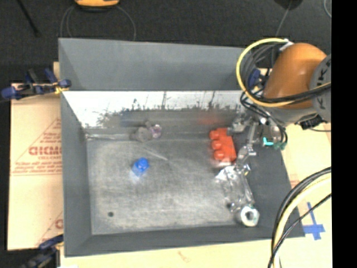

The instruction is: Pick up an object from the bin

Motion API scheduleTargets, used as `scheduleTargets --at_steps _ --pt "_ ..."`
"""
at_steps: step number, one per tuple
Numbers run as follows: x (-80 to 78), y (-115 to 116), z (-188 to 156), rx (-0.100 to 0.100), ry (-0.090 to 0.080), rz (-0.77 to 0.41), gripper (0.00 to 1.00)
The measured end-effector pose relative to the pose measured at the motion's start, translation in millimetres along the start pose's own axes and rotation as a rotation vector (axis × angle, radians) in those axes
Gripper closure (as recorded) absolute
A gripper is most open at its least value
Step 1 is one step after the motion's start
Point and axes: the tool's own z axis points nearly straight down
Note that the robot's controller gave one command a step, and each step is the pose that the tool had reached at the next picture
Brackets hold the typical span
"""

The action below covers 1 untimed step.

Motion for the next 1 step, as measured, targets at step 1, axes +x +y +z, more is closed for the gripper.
scheduleTargets --at_steps 1 --pt "12.3 -12.6 39.8 0.000 -0.021 0.300 0.00"
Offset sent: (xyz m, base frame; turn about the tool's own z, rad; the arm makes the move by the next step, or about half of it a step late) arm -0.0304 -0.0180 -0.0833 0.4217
